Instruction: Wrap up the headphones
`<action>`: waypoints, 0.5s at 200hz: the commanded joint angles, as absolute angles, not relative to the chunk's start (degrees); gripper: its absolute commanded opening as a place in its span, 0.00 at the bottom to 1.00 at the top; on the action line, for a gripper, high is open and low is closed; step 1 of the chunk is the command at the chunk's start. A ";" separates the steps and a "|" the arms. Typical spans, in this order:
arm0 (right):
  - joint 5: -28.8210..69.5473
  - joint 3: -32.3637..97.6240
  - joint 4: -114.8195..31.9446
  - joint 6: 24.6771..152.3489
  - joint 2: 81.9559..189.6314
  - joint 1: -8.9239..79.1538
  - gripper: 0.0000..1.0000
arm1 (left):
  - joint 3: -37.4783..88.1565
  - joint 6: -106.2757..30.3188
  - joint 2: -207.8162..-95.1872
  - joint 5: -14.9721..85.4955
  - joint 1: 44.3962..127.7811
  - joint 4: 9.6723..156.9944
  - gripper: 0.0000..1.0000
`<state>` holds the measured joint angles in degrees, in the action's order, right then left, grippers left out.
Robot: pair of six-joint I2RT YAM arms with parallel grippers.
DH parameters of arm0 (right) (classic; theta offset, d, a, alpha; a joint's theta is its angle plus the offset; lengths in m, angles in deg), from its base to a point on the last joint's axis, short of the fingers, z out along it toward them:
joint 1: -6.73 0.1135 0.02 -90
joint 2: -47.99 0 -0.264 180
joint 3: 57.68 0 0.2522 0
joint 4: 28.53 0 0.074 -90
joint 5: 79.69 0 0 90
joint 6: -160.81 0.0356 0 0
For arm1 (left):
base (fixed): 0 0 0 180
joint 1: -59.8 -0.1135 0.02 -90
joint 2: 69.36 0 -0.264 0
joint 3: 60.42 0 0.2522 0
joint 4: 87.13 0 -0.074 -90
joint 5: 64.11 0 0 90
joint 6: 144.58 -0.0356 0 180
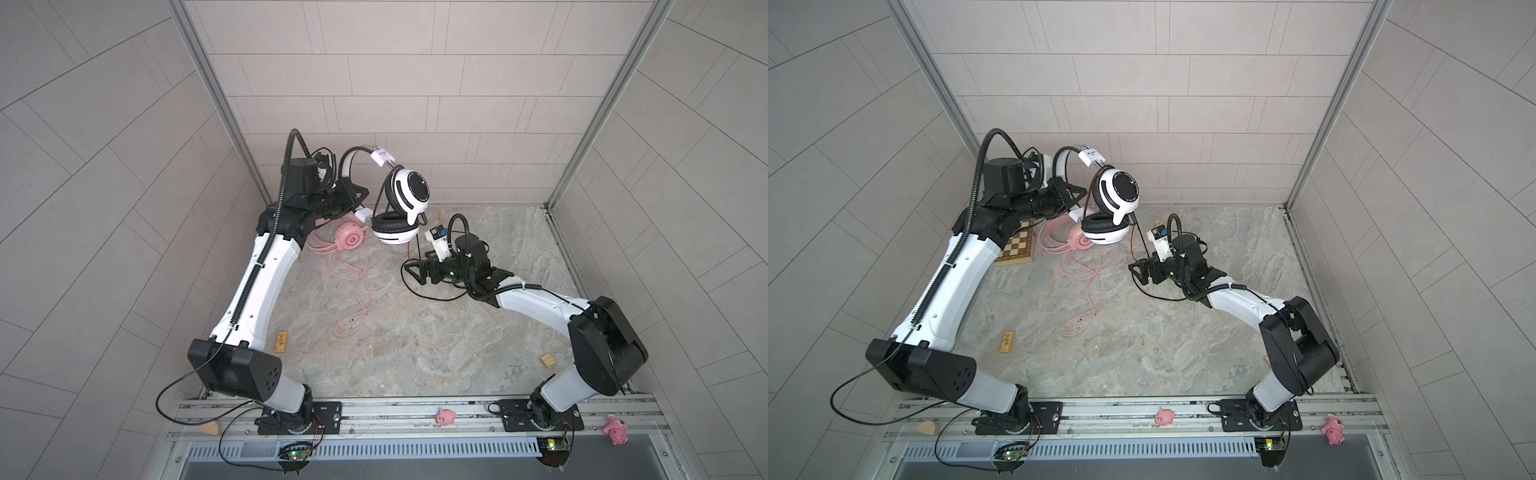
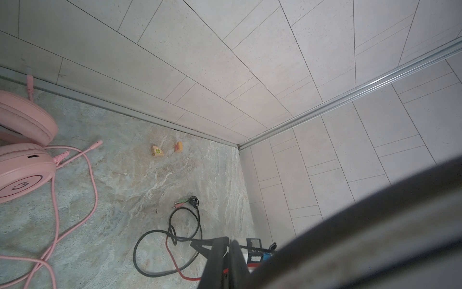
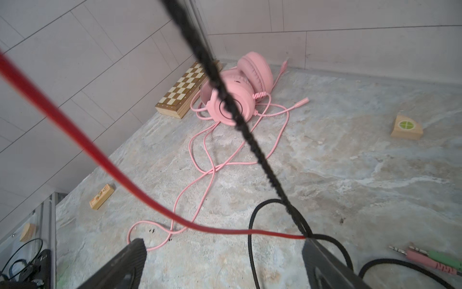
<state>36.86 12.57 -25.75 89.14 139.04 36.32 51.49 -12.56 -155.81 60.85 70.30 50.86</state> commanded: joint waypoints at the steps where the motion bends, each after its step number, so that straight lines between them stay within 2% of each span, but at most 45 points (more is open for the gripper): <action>1: 36.11 17.01 -20.87 91.39 141.27 37.12 0.99 | 53.88 -10.94 -153.68 62.87 70.89 51.99 0.00; 39: 36.73 22.18 -16.62 94.84 148.27 37.93 0.99 | 54.17 -10.66 -153.56 62.13 71.66 51.93 0.00; 49: 36.89 23.29 -15.94 95.54 150.00 37.93 0.95 | 54.31 -10.64 -153.56 62.42 71.84 51.96 0.00; 69: 37.37 23.86 -13.80 96.65 152.82 37.90 0.72 | 54.54 -10.56 -153.60 62.34 71.94 51.88 0.00; 83: 37.05 22.62 -10.74 98.02 154.11 37.93 0.47 | 54.57 -10.13 -153.57 62.50 71.93 51.96 0.00; 100: 36.94 21.82 -9.02 99.79 155.60 37.88 0.38 | 54.67 -9.84 -153.58 62.48 72.02 52.47 0.00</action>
<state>36.94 22.77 -14.15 96.70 154.14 37.85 51.57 -12.32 -155.81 60.79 71.63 49.64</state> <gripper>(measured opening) 0.440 0.078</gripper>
